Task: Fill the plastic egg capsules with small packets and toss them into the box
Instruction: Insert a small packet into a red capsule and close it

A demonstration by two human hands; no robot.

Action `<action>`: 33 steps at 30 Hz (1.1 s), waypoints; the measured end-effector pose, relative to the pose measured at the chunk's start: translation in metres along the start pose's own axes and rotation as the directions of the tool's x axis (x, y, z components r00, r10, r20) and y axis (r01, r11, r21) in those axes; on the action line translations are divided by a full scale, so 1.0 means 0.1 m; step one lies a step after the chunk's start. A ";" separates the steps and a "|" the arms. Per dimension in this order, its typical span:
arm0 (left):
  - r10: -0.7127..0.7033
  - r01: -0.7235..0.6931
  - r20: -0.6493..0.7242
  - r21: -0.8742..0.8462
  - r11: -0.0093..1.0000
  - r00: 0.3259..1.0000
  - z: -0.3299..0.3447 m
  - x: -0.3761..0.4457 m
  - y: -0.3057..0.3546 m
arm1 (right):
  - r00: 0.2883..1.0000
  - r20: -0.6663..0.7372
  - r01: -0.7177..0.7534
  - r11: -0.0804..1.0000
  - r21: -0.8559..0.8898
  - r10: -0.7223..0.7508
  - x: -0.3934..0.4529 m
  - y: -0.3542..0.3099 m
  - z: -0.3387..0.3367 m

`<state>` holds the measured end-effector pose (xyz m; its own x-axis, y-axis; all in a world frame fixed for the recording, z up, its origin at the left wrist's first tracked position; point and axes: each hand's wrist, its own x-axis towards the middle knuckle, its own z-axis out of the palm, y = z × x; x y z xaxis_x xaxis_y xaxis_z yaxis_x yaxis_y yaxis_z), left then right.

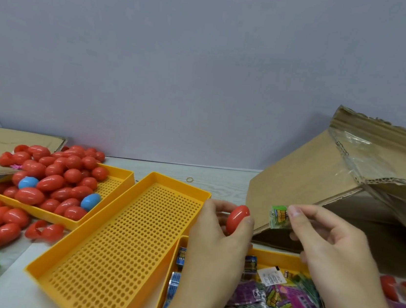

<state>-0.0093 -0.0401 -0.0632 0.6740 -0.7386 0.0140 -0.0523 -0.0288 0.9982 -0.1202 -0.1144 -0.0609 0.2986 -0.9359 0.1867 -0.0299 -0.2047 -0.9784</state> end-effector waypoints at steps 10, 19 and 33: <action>-0.038 0.045 0.064 -0.118 0.992 0.997 -0.01 -0.01 0.03 | 0.999 0.005 0.042 0.998 0.047 -0.042 -0.01 -0.01 0.01; 0.018 -0.003 0.130 -0.122 0.993 0.991 -0.02 0.01 -0.02 | 0.994 0.087 0.054 0.995 0.082 -0.061 0.00 0.03 0.02; 0.129 -0.127 0.100 -0.023 0.992 0.987 0.01 0.02 -0.02 | 0.991 0.104 0.074 0.994 0.083 -0.082 -0.02 -0.01 0.02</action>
<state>-0.0086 -0.0419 -0.0654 0.5846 -0.7997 0.1366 -0.1205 0.0809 0.9894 -0.1191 -0.1117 -0.0606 0.3981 -0.8808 0.2564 0.0714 -0.2489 -0.9659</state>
